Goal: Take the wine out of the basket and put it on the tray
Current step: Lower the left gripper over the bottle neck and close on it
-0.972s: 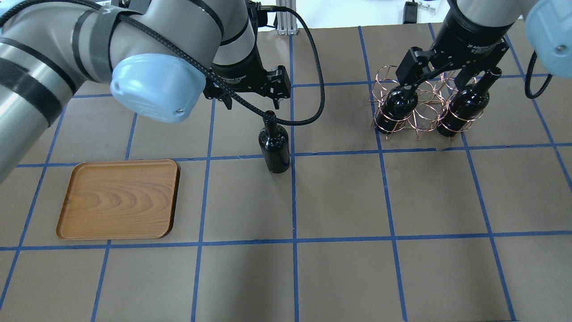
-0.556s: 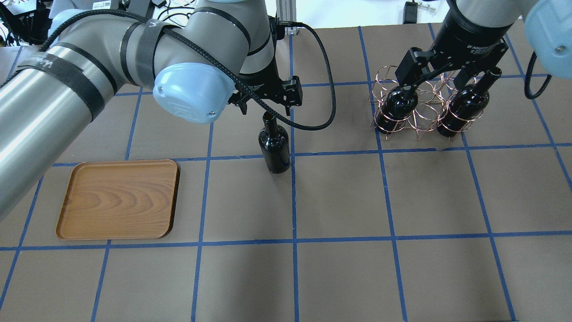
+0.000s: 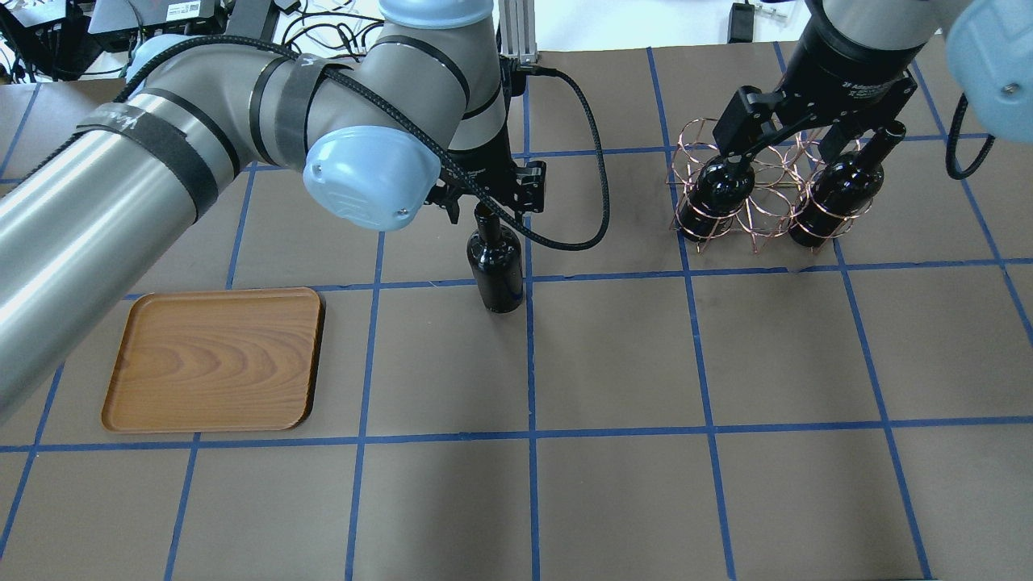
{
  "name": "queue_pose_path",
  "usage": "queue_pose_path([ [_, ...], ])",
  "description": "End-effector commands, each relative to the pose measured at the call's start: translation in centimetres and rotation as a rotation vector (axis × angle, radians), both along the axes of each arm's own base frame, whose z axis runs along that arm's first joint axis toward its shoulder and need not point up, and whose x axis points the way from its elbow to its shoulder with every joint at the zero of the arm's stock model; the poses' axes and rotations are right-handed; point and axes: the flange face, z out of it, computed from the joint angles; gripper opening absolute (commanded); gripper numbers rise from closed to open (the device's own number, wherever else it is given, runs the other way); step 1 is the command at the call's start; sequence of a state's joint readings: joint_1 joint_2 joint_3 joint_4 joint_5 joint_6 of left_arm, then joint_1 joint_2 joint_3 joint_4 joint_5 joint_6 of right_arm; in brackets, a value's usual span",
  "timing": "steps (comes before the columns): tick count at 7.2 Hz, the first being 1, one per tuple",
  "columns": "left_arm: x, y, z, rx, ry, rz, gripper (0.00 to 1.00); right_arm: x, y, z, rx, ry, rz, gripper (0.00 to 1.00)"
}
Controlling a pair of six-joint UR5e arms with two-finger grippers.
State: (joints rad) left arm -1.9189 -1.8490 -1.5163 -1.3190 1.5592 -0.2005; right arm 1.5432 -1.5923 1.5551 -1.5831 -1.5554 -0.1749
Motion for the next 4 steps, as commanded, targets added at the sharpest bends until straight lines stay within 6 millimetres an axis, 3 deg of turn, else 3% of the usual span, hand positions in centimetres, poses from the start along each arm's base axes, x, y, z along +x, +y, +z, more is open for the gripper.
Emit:
queue_pose_path([
  [1,0.01,0.02,-0.18,0.003,-0.002,-0.004,0.68,0.0,0.0,-0.02,0.0,0.0,0.0,1.0],
  [3,0.02,0.01,-0.34,0.005,-0.005,-0.047,0.67,-0.01,0.02,-0.03,0.002,0.001,0.0,1.0],
  [4,-0.01,0.01,-0.33,0.004,-0.002,-0.055,0.55,-0.01,0.02,-0.03,0.002,0.001,0.0,1.0],
])
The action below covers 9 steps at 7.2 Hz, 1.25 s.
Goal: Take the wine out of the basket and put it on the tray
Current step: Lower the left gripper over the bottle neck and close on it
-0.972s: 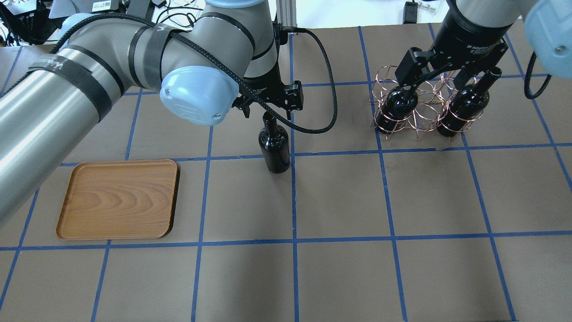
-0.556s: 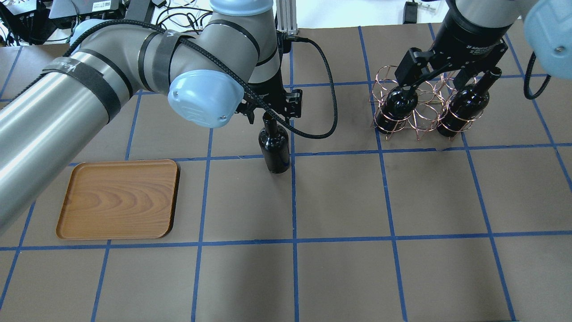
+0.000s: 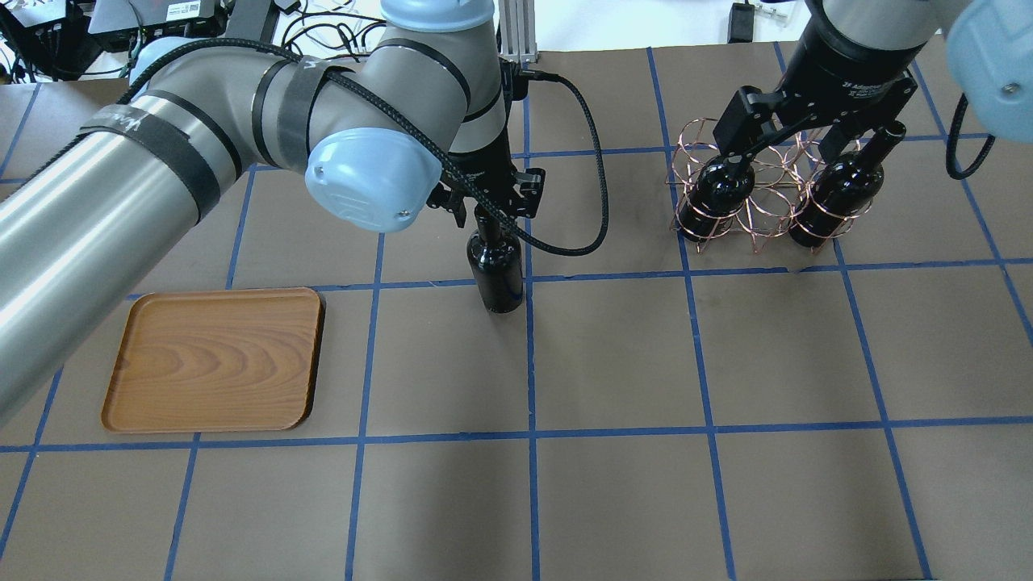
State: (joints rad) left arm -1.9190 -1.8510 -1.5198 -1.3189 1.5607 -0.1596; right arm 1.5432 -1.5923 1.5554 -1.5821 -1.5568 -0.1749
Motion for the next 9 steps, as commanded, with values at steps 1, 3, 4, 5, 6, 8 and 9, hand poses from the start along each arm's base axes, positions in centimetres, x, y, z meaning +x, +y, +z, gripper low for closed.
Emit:
queue_pose_path([
  [1,0.0,0.0,-0.1,0.006,0.0,-0.014,0.55,0.0,0.0,0.0,0.001,0.0,0.0,1.0],
  [3,-0.1,0.1,-0.1,0.006,0.006,-0.022,0.19,0.0,0.0,0.0,0.001,0.0,0.0,1.0],
  [4,-0.1,0.1,0.0,0.006,0.008,-0.022,0.0,0.0,0.0,0.0,-0.001,-0.001,0.0,1.0],
  [5,0.0,0.2,0.0,0.013,0.005,-0.022,0.0,0.0,0.0,0.0,-0.001,-0.001,0.0,1.0],
  [6,0.1,0.6,0.7,0.01,0.002,-0.028,0.0,0.0,0.0,0.0,0.001,-0.001,0.0,1.0],
  [8,2.3,1.4,4.4,-0.023,-0.071,-0.067,0.0,0.0,0.0,0.0,0.001,-0.001,0.0,1.0],
  [9,4.0,1.1,5.4,-0.039,-0.105,-0.066,0.0,-0.1,0.0,0.0,0.001,-0.001,-0.001,1.0],
])
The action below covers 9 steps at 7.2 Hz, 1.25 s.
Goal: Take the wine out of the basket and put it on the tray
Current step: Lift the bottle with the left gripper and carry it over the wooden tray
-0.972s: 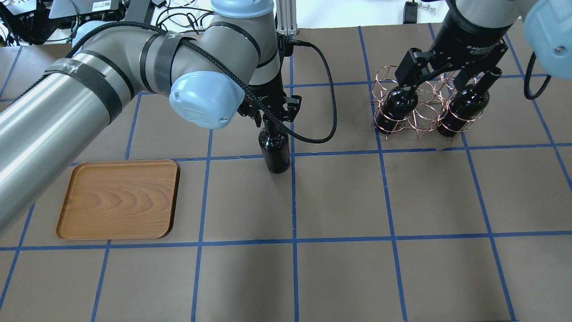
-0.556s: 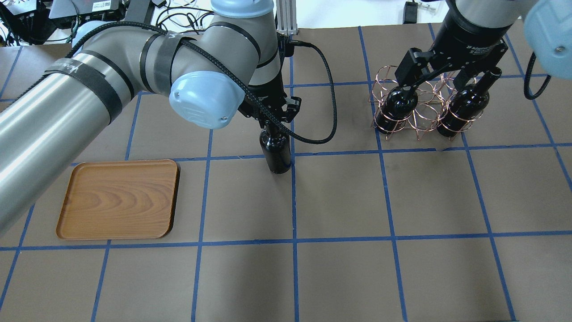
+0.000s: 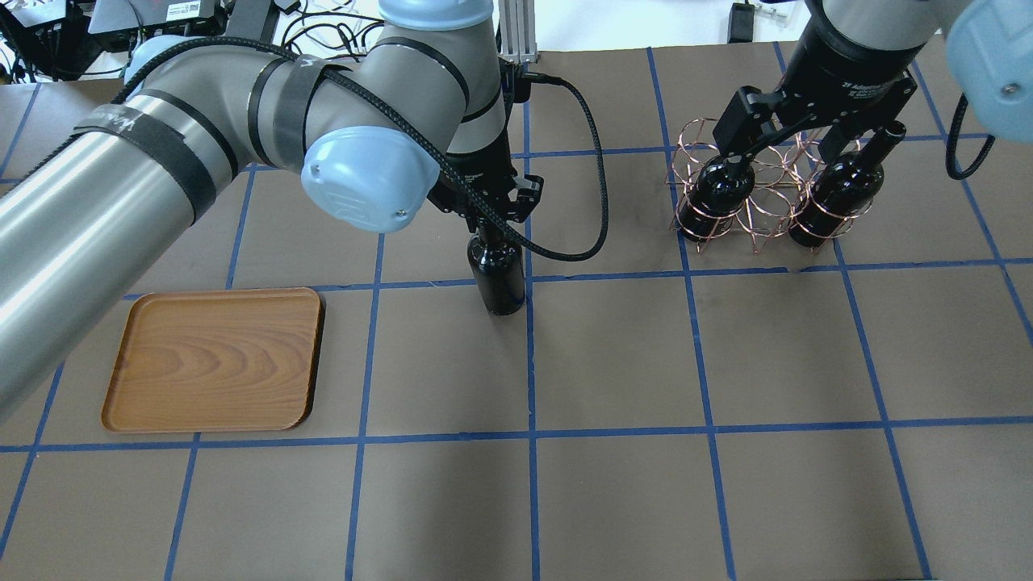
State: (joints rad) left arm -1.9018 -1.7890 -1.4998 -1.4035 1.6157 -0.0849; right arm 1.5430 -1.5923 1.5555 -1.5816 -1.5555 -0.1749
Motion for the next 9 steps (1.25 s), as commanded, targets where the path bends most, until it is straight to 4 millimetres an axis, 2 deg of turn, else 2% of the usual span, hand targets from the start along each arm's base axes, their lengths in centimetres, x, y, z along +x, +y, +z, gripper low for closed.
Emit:
queue_pose_path([
  [1,5.4,-1.2,2.3,-0.02,-0.05,0.014,0.0,0.0,0.0,0.0,-0.001,0.0,0.0,1.0],
  [3,13.2,-2.8,3.9,-0.011,-0.057,0.004,0.0,0.0,0.0,0.0,0.0,0.002,0.0,1.0],
  [4,16.8,-3.0,4.5,-0.001,-0.059,-0.029,0.0,0.0,0.0,0.0,0.0,0.002,0.002,1.0],
  [6,25.5,-3.5,5.0,0.037,-0.057,-0.081,0.0,-0.1,0.0,0.0,0.0,0.0,-0.001,1.0],
  [8,33.5,-2.5,3.5,0.091,-0.037,-0.086,0.0,-0.1,0.0,0.0,0.0,0.002,0.0,1.0],
  [9,35.9,-1.8,2.3,0.113,-0.027,-0.081,0.0,-0.1,0.0,0.0,0.0,0.002,0.0,1.0],
])
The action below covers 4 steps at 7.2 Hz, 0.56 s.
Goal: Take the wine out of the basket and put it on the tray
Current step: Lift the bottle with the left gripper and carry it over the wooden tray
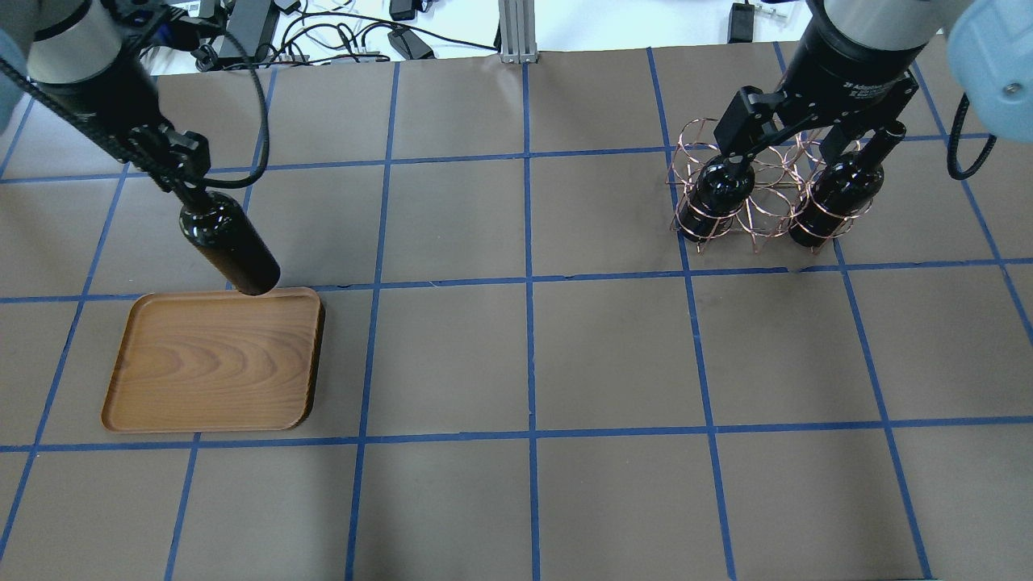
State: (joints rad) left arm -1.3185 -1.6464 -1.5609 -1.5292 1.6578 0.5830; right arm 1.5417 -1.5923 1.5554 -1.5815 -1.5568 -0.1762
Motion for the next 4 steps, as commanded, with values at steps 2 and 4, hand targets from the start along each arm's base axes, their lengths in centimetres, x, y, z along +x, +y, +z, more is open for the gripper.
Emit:
queue_pose_path([
  [2,7.0,2.6,-2.9,0.063,0.028,0.017,0.0,0.0,0.0,0.0,0.0,0.002,0.003,1.0],
  [4,9.9,3.5,-4.1,0.069,0.087,0.032,0.0,0.0,0.0,0.0,0.0,0.002,0.003,1.0],
])
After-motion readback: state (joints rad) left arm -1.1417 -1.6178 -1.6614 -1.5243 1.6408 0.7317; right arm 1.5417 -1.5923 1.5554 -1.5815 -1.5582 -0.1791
